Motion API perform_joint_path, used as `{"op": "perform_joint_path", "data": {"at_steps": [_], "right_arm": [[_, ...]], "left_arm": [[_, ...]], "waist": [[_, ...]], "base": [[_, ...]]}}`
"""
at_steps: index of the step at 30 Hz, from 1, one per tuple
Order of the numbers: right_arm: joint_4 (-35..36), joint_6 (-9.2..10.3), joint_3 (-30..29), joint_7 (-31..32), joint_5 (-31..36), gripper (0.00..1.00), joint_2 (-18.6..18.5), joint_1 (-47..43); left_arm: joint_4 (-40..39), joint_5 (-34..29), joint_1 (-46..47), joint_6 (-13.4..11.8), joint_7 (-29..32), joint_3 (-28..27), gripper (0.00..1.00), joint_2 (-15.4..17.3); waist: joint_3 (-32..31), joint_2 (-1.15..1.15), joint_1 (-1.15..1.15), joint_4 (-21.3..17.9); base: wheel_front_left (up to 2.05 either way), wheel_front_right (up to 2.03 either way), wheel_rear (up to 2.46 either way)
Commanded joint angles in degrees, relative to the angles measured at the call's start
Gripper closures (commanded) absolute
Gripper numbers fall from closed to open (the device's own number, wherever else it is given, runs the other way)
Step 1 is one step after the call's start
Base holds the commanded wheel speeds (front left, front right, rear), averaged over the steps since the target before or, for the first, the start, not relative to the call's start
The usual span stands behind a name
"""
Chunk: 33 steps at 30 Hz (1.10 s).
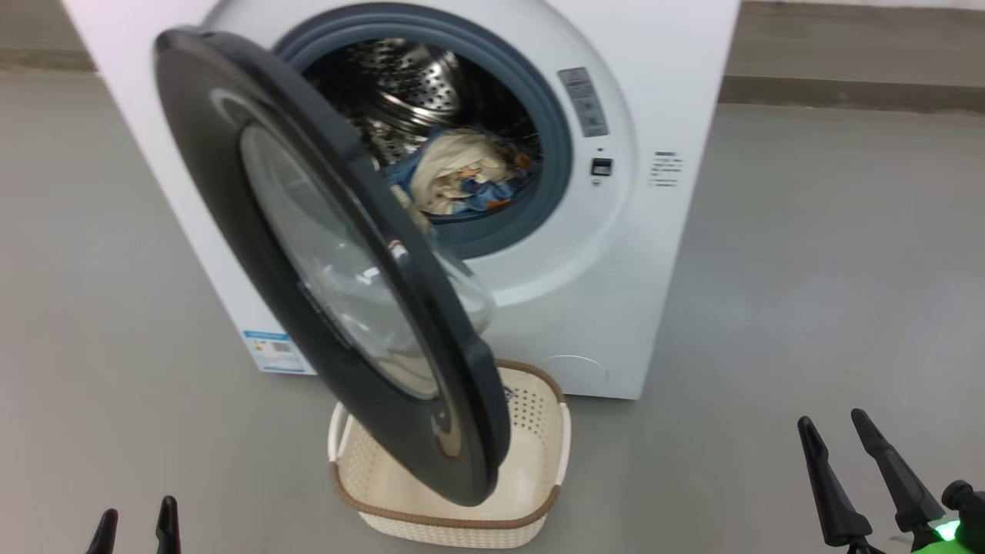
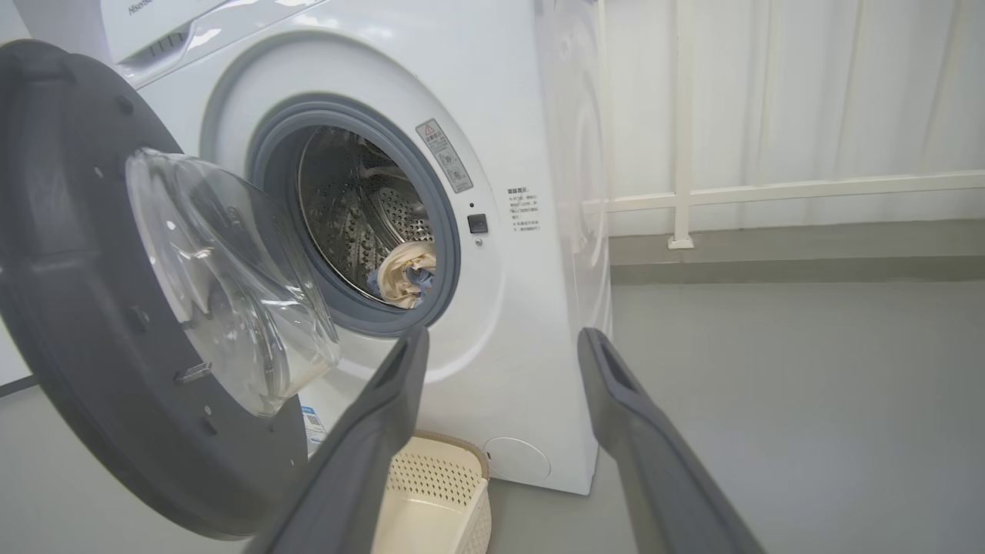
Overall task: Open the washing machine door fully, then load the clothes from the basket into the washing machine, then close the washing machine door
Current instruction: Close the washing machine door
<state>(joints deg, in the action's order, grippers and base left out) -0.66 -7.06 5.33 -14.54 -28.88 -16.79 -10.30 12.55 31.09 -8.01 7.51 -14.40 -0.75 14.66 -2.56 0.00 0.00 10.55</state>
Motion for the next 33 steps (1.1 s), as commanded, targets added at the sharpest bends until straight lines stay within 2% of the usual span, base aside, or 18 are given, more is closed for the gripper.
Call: {"op": "perform_joint_path", "data": {"at_steps": [1, 16, 33], "right_arm": [[1.09, -0.43, 1.15, -0.46, -0.72, 0.0, -1.41, 2.58], [-0.19, -0.43, 4.86, -0.46, -1.21, 0.0, -0.37, 4.66], [-0.62, -0.43, 5.82, -0.46, -1.47, 0.0, -0.51, 5.03]], "left_arm": [[-1.68, -0.37, 1.49, -0.02, -0.6, -2.29, 0.0, 0.83], [-2.01, -0.59, 0.73, -0.02, -0.6, -3.12, 0.0, 0.35], [-2.11, -0.56, 0.27, -0.02, -0.6, -3.32, 0.0, 0.11]], "waist": [[-0.1, 0.0, 0.0, 3.24], [-0.19, 0.0, 0.0, 12.25], [-0.52, 0.0, 0.0, 14.32]], "base": [[0.0, 0.0, 0.0], [0.0, 0.0, 0.0], [0.0, 0.0, 0.0]]}}
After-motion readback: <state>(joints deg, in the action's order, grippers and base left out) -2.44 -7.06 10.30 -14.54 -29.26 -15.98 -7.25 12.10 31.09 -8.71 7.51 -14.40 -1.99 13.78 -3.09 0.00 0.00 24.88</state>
